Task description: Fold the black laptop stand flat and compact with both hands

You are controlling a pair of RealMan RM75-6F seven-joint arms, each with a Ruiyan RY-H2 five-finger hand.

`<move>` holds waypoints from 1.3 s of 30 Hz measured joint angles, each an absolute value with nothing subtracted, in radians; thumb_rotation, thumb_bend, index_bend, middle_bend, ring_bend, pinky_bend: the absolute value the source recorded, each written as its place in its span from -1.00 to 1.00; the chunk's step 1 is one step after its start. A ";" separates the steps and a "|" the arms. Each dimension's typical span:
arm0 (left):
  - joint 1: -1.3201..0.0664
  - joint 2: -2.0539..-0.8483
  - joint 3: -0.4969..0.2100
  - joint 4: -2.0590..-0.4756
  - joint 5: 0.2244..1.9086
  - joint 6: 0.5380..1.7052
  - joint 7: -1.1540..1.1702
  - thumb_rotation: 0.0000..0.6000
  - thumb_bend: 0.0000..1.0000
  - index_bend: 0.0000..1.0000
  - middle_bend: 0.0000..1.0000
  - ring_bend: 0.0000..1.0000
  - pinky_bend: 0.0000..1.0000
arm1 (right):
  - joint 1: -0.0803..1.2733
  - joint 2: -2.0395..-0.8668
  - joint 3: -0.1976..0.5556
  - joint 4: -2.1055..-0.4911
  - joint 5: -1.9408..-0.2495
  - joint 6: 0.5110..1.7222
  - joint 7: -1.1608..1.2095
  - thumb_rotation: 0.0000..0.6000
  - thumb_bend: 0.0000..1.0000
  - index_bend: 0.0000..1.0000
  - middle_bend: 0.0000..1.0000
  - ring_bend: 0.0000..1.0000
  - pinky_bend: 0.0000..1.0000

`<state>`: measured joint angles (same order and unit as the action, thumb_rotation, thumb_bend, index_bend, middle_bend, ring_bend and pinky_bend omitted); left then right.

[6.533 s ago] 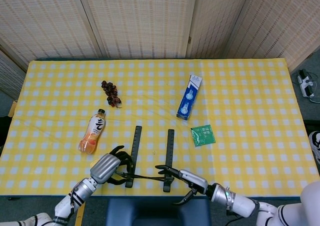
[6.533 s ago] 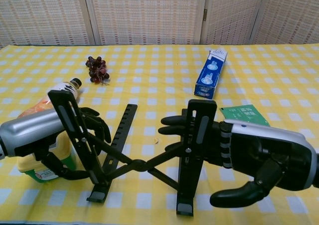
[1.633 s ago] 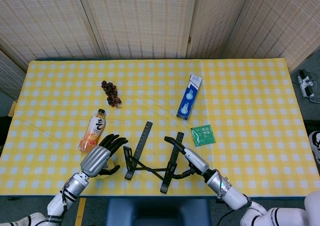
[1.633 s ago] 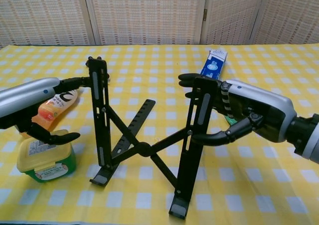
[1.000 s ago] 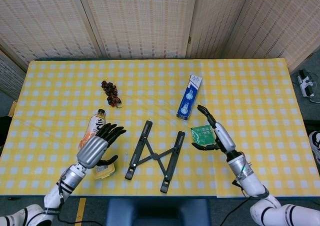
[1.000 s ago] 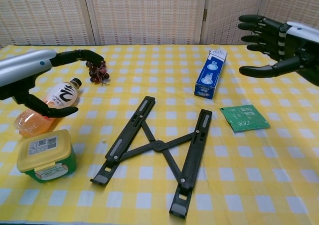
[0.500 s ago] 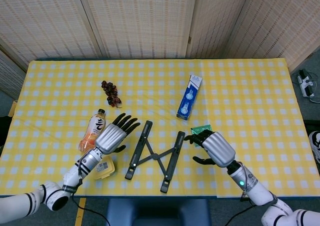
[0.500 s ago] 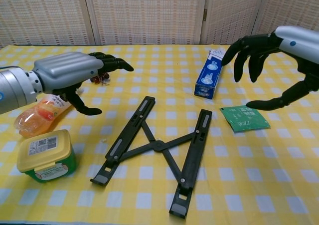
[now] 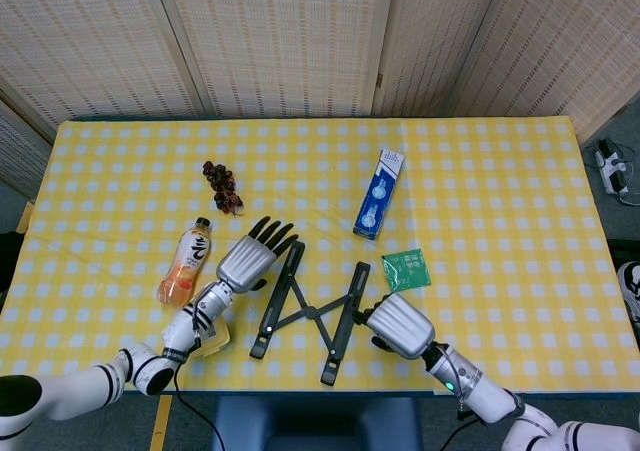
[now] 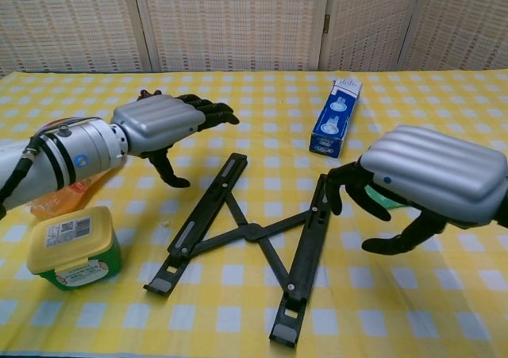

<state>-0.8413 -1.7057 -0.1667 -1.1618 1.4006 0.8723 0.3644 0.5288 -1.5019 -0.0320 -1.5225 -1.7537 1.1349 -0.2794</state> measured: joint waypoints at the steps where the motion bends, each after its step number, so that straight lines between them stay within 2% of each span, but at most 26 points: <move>1: -0.847 -1.715 -0.168 -1.148 1.396 0.867 0.366 1.00 -0.55 -0.92 -0.96 -1.00 -1.00 | 0.531 -1.520 -0.031 -1.509 -1.747 1.125 -0.290 1.00 -0.53 0.00 0.53 0.63 0.61; 14: -0.890 -1.781 -0.171 -1.047 1.349 0.827 0.326 1.00 -0.55 -0.93 -0.96 -1.00 -1.00 | 0.564 -1.639 -0.009 -1.368 -1.697 1.077 -0.295 1.00 -0.53 0.00 0.54 0.65 0.61; 39: -0.901 -1.793 -0.161 -1.052 1.314 0.824 0.296 1.00 -0.55 -0.94 -0.96 -1.00 -1.00 | 0.609 -1.747 -0.020 -1.204 -1.713 1.084 -0.269 1.00 -0.53 0.00 0.54 0.64 0.61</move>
<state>-0.9005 -1.7927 -0.1612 -1.0515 1.3143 0.8236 0.2962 0.6086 -1.7473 -0.0200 -1.2038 -1.7127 1.0838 -0.2690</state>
